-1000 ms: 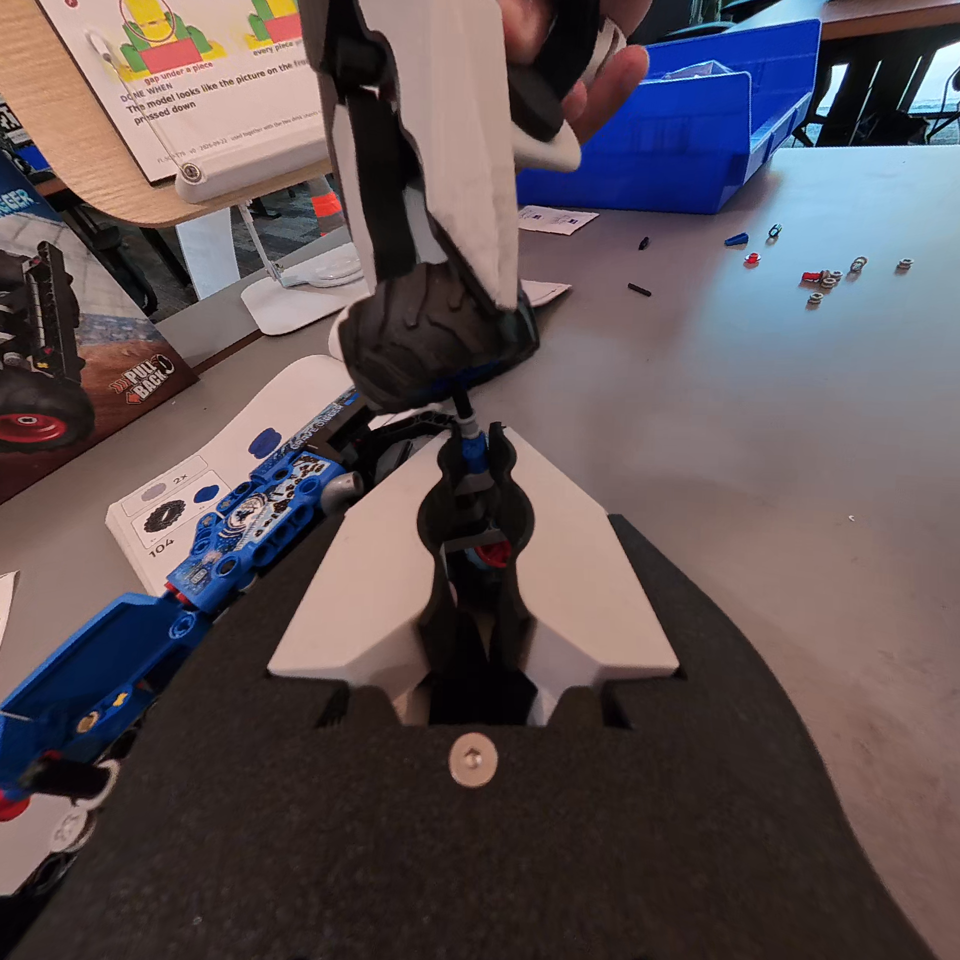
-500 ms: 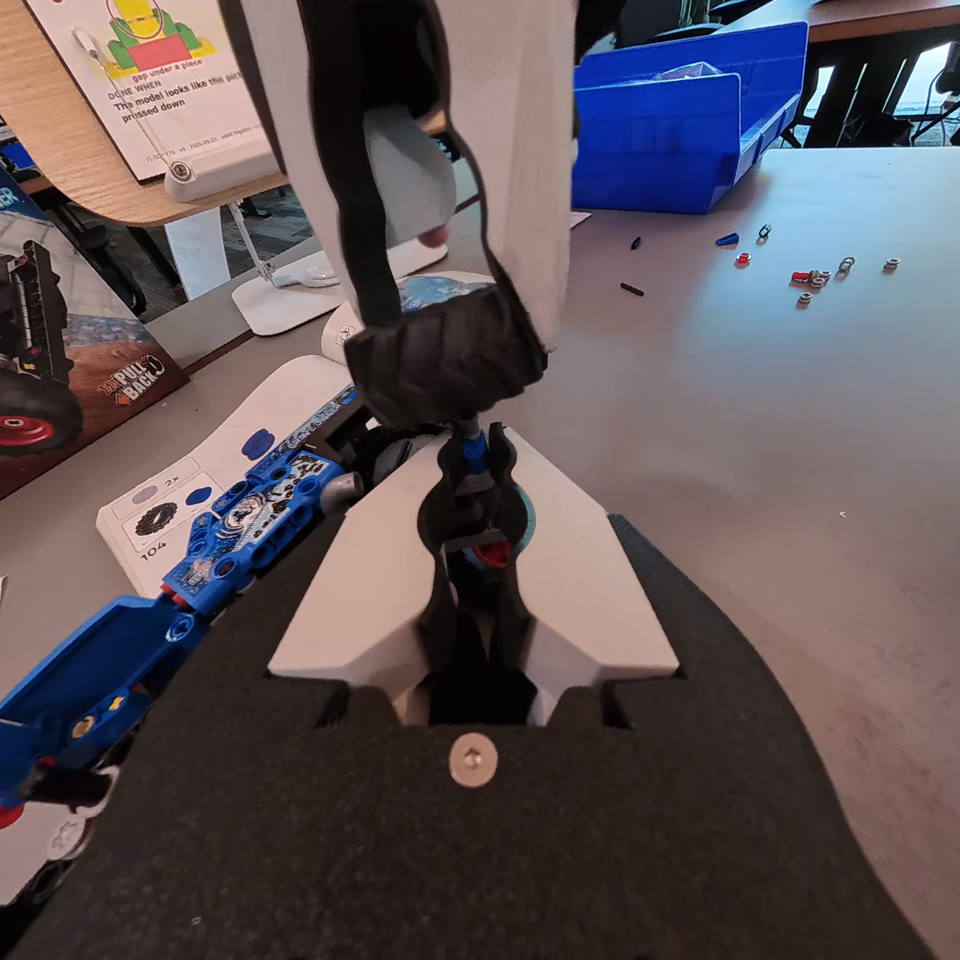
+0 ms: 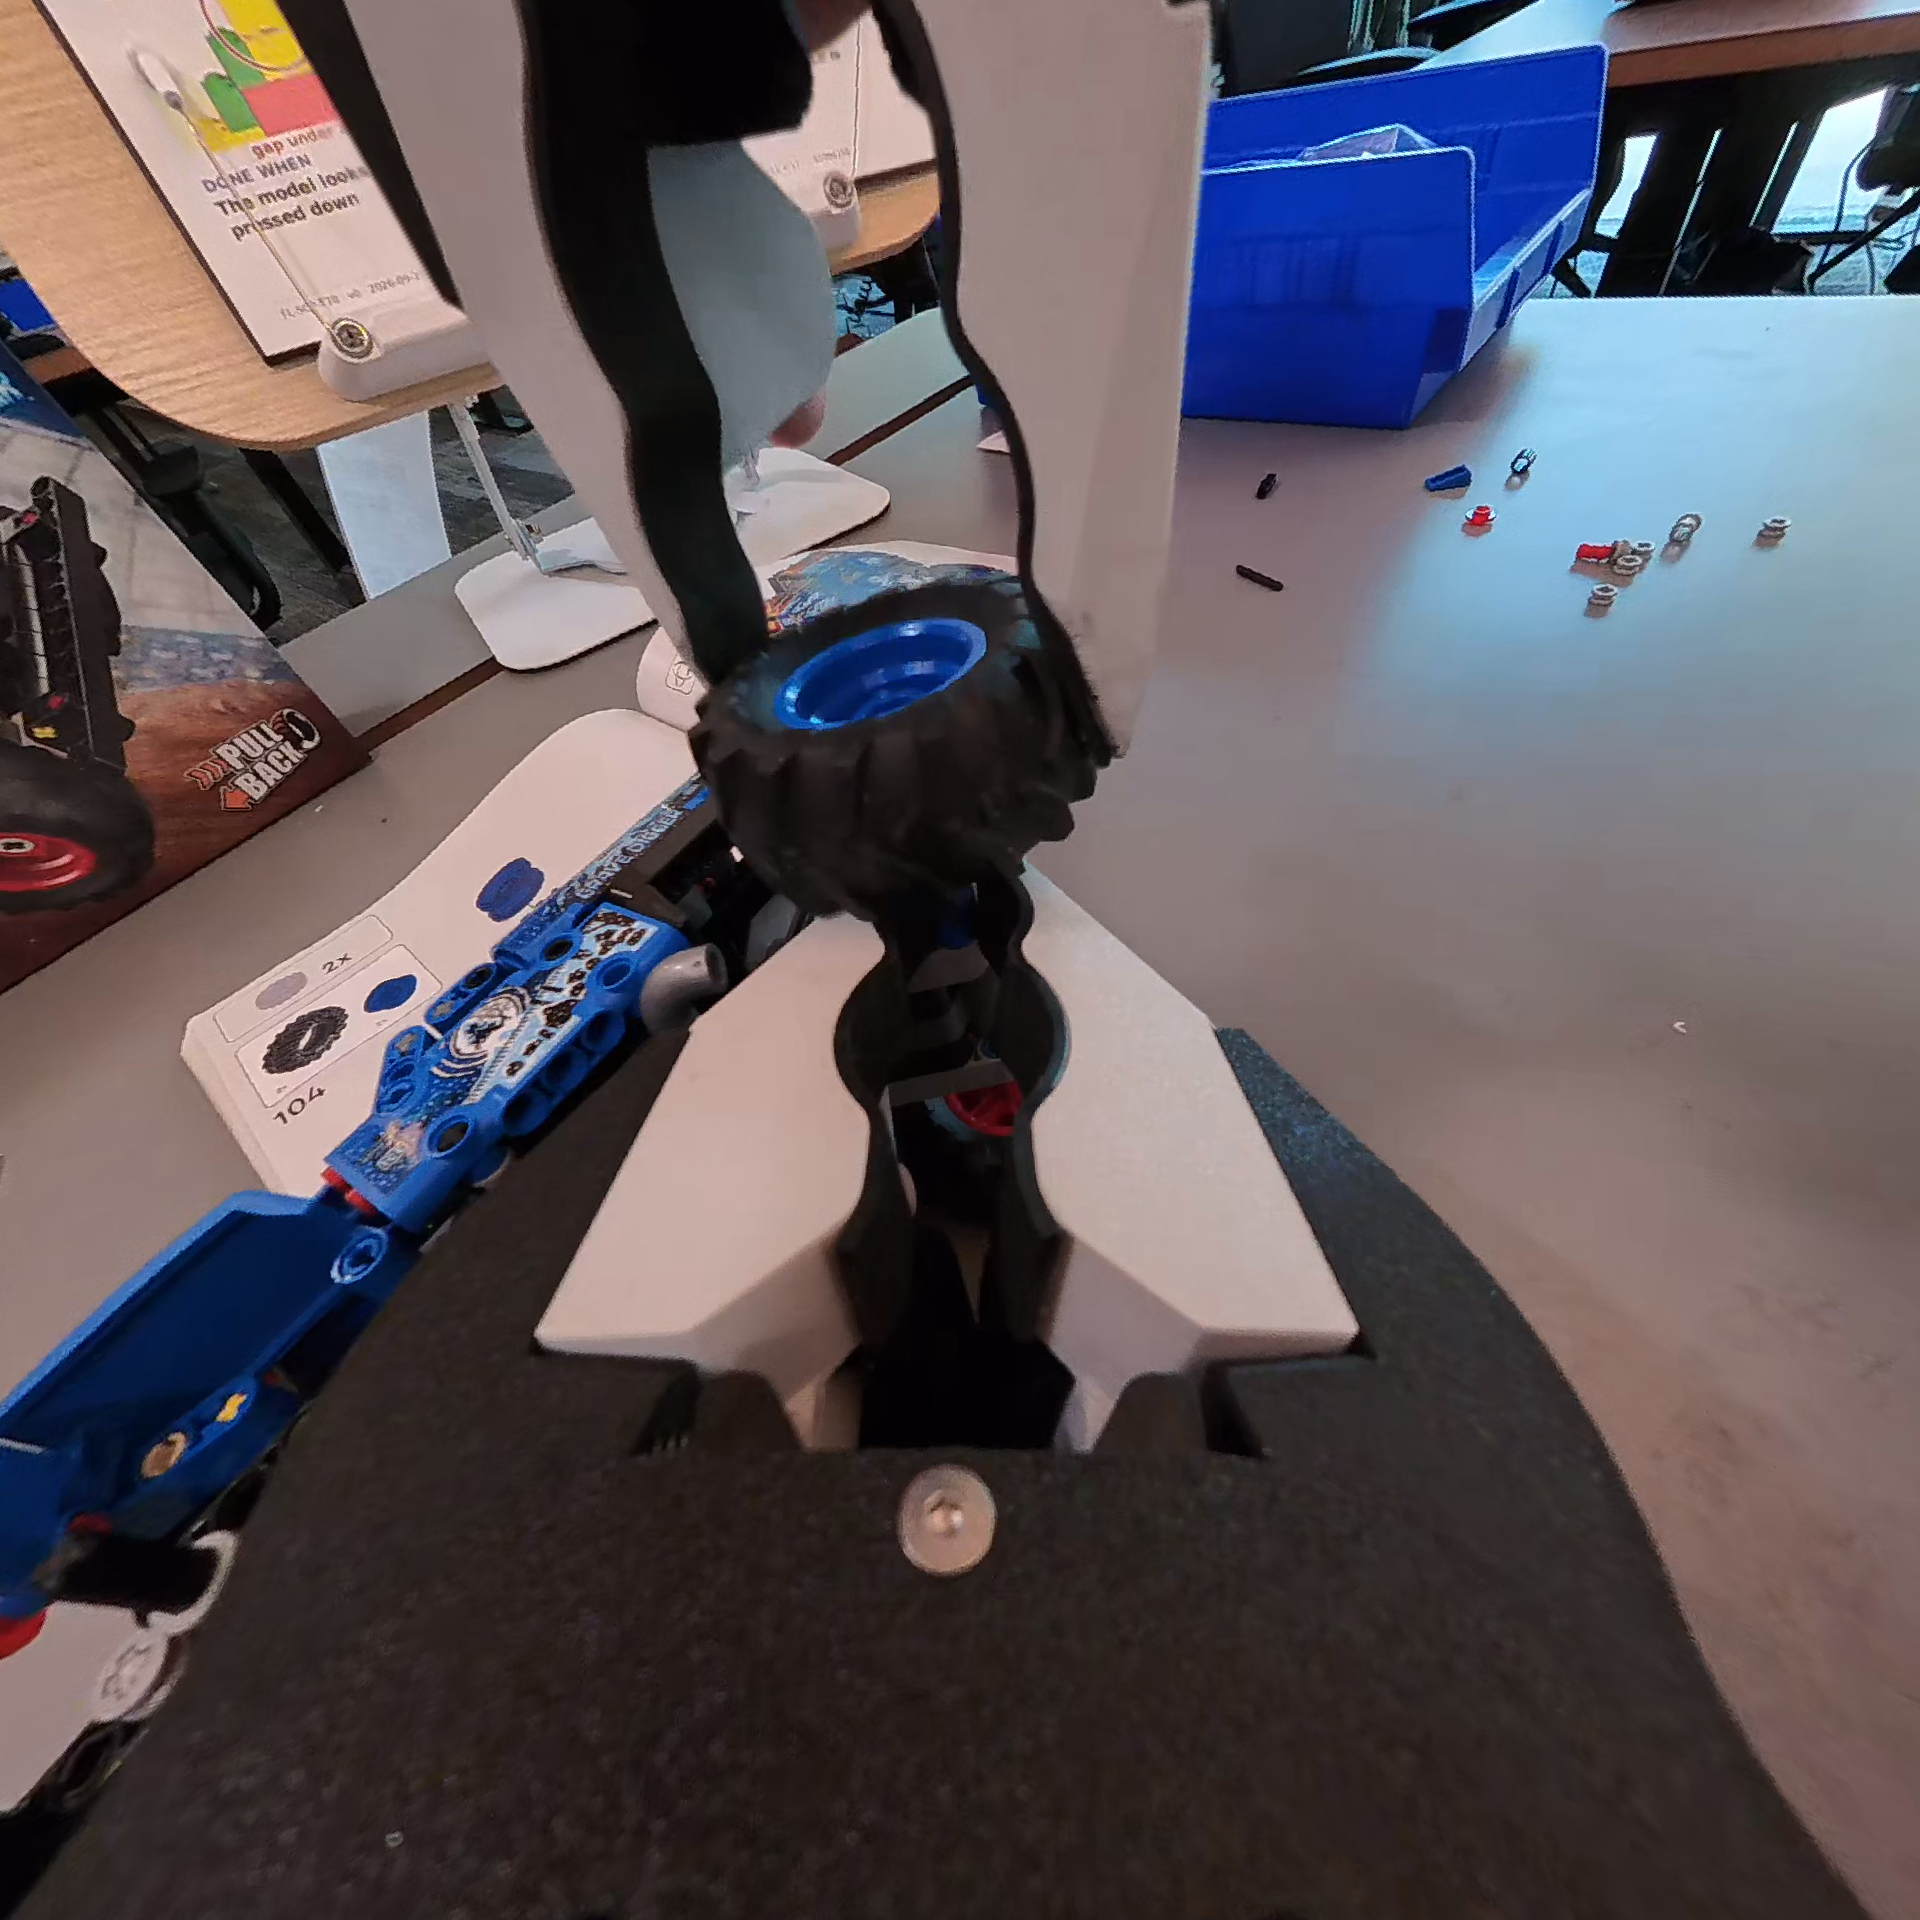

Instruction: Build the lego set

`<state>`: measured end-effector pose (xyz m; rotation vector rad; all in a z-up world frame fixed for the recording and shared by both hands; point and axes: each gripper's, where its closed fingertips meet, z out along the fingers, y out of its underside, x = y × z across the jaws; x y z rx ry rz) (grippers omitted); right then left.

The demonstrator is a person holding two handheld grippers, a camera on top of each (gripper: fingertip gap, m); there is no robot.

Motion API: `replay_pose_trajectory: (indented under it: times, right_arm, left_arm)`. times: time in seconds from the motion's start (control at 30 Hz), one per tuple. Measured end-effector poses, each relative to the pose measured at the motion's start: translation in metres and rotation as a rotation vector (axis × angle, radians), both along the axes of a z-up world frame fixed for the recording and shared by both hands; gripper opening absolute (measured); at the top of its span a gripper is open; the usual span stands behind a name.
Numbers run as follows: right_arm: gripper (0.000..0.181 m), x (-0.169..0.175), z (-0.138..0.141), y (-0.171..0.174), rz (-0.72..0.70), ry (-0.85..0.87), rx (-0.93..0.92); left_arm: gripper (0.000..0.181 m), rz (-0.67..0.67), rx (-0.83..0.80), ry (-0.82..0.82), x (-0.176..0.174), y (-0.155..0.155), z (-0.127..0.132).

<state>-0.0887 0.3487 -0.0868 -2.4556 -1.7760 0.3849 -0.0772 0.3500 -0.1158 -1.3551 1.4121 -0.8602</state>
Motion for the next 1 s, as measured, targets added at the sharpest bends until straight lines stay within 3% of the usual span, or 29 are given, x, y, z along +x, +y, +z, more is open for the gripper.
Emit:
replay_pose_trajectory:
  times: [0.2, 0.43, 0.77, 0.87, 1.0]
  right_arm:
    - [0.056, 0.0011, -0.0017, -0.0010, 0.032, -0.075, 0.070]
    - [0.056, 0.0014, -0.0043, -0.0024, -0.119, -0.027, -0.010]
    - [0.059, 0.0017, -0.0058, -0.0017, -0.108, -0.059, -0.023]
    - [0.061, 0.0004, -0.0035, -0.0005, -0.067, -0.080, 0.069]
    - [0.090, 0.0036, -0.0013, -0.0021, 0.071, -0.166, 0.408]
  left_arm:
    - [0.007, -0.006, -0.010, -0.002, 0.0001, -0.0002, -0.0001]
    - [0.008, -0.016, -0.042, -0.001, 0.0005, -0.0006, -0.0003]
    - [0.008, 0.000, -0.033, -0.001, -0.0001, -0.0002, -0.0004]
    - [0.008, 0.008, -0.020, -0.003, -0.0011, 0.0003, 0.0000]
    - [0.008, 0.006, -0.085, -0.013, -0.0019, 0.0042, 0.0013]
